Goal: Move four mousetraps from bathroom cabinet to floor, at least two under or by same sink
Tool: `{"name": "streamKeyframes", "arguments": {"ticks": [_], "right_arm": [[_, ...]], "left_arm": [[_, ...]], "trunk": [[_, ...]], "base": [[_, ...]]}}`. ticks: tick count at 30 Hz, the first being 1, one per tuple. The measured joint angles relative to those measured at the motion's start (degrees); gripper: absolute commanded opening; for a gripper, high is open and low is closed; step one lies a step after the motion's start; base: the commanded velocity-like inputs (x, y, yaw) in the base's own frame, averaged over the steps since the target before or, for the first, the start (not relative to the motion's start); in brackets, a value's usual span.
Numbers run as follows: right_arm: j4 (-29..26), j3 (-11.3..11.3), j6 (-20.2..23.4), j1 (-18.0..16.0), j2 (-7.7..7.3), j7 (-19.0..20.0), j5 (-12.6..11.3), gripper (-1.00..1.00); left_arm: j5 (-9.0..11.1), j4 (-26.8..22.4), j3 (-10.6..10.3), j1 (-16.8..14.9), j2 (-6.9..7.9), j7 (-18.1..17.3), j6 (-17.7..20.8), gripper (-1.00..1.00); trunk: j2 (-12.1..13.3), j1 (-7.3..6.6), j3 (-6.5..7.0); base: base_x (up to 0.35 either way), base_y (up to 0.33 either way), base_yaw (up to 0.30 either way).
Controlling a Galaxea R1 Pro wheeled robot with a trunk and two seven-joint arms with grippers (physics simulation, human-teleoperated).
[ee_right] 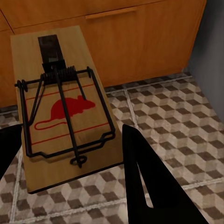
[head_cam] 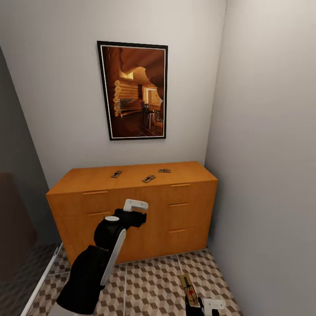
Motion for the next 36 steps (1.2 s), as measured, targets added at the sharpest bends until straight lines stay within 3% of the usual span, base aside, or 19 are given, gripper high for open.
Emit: {"name": "streamKeyframes", "arguments": {"ticks": [8,15,21,30,36], "right_arm": [[-0.02,0.00,0.01,0.00,0.00,0.00,0.00,-1.00],[-0.02,0.04,0.01,0.00,0.00,0.00,0.00,-1.00],[-0.02,0.07,0.07,0.00,0.00,0.01,0.00,-1.00],[-0.01,0.09,0.09,0.00,0.05,0.01,0.00,-1.00],[0.02,0.14,0.09,0.00,0.08,0.01,0.00,-1.00]], "left_arm": [[0.35,0.44,0.00,-7.41,-0.17,0.05,1.96,1.00],[0.47,3.91,0.00,-15.64,-0.26,0.08,2.35,1.00],[0.61,13.37,0.06,-25.47,-0.33,0.13,2.40,1.00],[0.70,37.37,0.23,-44.59,-0.35,0.24,2.13,1.00],[0.78,41.06,0.44,-48.18,-0.26,0.06,2.05,1.00]], "trunk": [[0.00,0.00,0.00],[0.00,0.00,0.00],[0.00,0.00,0.00],[0.00,0.00,0.00],[0.00,0.00,0.00]], "base": [[0.000,0.000,0.000],[0.000,0.000,0.000],[0.000,0.000,0.000],[0.000,0.000,0.000],[0.000,0.000,0.000]]}}
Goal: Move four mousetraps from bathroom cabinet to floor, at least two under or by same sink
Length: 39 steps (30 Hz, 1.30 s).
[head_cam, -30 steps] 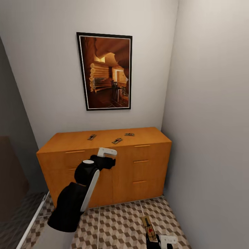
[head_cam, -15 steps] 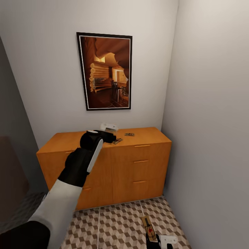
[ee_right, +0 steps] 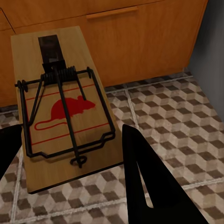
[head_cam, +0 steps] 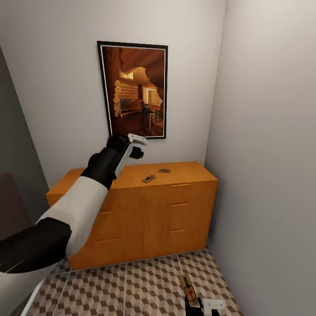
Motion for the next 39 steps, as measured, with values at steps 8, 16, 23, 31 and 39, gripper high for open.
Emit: {"name": "streamKeyframes", "arguments": {"ticks": [8,16,23,31,39], "right_arm": [[-0.01,0.02,0.00,0.00,0.01,0.00,0.00,-1.00],[-0.01,0.02,-0.02,0.00,-0.07,0.01,0.00,-1.00],[0.00,0.00,-0.07,0.00,-0.08,0.00,0.00,-1.00],[0.00,0.02,-0.08,0.00,-0.08,0.00,0.00,-1.00],[0.00,0.02,-0.08,0.00,-0.08,0.01,0.00,-1.00]], "left_arm": [[2.35,-2.82,0.26,-0.79,0.25,-5.35,0.23,1.00],[3.19,-6.05,0.15,-0.87,1.32,-13.20,0.32,1.00],[3.32,-6.36,0.07,-0.91,2.89,-16.23,0.33,1.00],[3.18,-6.42,0.06,-0.95,6.39,-24.33,0.13,1.00],[3.24,-7.65,0.12,-0.93,9.65,-27.25,0.20,1.00]], "trunk": [[0.00,0.00,0.00],[0.00,0.00,0.00],[0.00,0.00,0.00],[0.00,0.00,0.00],[0.00,0.00,0.00]], "base": [[0.000,0.000,0.000],[0.000,0.000,0.000],[0.000,0.000,0.000],[0.000,0.000,0.000],[0.000,0.000,0.000]]}}
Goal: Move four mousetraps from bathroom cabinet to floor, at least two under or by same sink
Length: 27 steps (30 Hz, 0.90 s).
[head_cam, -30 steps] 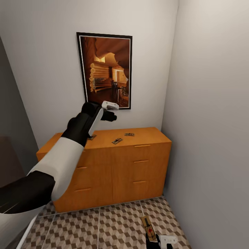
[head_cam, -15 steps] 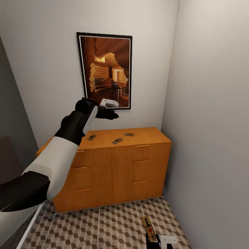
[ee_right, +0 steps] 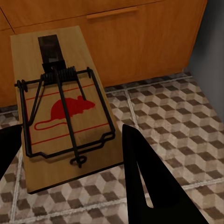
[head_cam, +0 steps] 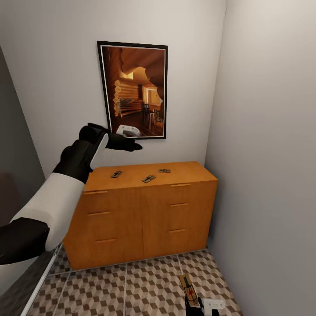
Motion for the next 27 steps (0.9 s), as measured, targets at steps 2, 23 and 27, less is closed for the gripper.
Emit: {"name": "streamKeyframes", "arguments": {"ticks": [2,23,27], "right_arm": [[0.00,-0.02,0.02,0.00,0.00,0.00,0.00,-1.00],[-0.01,0.00,0.01,0.00,0.00,0.00,0.00,-1.00],[0.00,0.01,0.02,0.00,0.04,0.04,0.00,-1.00]], "left_arm": [[0.03,-0.56,-0.01,-0.01,0.56,-1.53,0.00,1.00],[-0.20,-2.03,-0.44,-0.03,3.91,-11.99,-0.39,1.00],[-0.20,-2.02,-0.58,-0.03,4.02,-12.05,-0.41,1.00]], "trunk": [[0.00,0.00,0.00],[0.00,0.00,0.00],[0.00,0.00,0.00]], "base": [[0.000,0.000,0.000],[0.000,0.000,0.000],[0.000,0.000,-0.004]]}}
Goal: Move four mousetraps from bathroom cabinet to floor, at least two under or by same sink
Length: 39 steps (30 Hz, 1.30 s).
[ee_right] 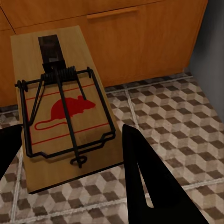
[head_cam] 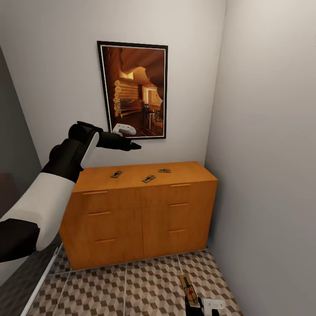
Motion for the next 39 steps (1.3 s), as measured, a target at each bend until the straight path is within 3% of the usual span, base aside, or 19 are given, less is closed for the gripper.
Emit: {"name": "streamKeyframes", "arguments": {"ticks": [11,19,26,39], "right_arm": [[-0.01,0.01,-0.03,0.01,0.06,0.04,0.01,-1.00],[0.00,0.00,-0.03,0.01,0.10,0.05,0.00,-1.00],[0.00,-0.01,-0.02,0.00,0.12,0.04,-0.01,-1.00],[0.00,-0.01,-0.01,0.00,0.07,0.04,-0.01,-1.00]], "left_arm": [[0.05,-0.06,-0.29,0.03,1.45,-0.19,-0.07,1.00],[0.09,-0.07,-0.52,0.14,1.60,-0.21,-0.08,1.00],[0.09,0.03,-2.62,0.18,1.63,-0.21,-0.07,1.00],[0.07,1.53,-2.97,0.43,2.05,-0.19,-0.16,1.00]], "trunk": [[0.00,0.00,0.42],[0.00,-0.02,0.91],[0.00,-0.02,1.01],[0.00,0.00,1.02]], "base": [[0.000,0.000,-0.151],[0.083,0.000,-0.189],[0.211,0.000,-0.037],[0.123,0.000,-0.002]]}}
